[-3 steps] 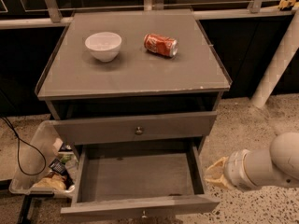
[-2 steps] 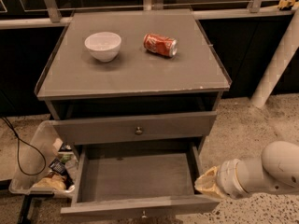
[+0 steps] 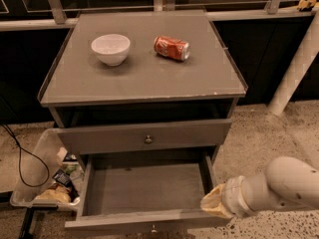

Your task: Close middle drawer

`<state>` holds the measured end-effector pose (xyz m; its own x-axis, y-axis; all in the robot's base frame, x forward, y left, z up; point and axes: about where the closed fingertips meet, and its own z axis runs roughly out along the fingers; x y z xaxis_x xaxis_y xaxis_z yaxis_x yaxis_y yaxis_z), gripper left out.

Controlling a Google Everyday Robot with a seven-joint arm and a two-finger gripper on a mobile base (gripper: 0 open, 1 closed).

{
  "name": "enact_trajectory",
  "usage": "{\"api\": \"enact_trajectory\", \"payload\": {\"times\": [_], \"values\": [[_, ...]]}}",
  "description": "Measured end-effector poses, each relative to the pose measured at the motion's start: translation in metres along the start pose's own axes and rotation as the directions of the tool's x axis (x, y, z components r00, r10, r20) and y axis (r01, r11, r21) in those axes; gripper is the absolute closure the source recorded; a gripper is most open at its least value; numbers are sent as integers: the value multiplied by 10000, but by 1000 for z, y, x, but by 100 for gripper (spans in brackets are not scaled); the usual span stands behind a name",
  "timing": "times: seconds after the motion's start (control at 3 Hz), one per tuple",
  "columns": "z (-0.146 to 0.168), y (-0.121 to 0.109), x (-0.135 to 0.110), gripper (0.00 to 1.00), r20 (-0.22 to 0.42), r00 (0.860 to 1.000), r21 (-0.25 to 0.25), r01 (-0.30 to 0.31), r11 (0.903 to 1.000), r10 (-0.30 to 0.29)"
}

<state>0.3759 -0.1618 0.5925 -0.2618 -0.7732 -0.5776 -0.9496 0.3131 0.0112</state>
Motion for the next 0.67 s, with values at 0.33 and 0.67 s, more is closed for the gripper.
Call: {"api": "enact_trajectory", "payload": {"times": [0.33, 0.67], "values": [[52, 32, 5, 100, -508, 9975, -441, 460, 9980, -483], [92, 44, 17, 100, -864, 9925, -152, 859, 9962, -869]]}}
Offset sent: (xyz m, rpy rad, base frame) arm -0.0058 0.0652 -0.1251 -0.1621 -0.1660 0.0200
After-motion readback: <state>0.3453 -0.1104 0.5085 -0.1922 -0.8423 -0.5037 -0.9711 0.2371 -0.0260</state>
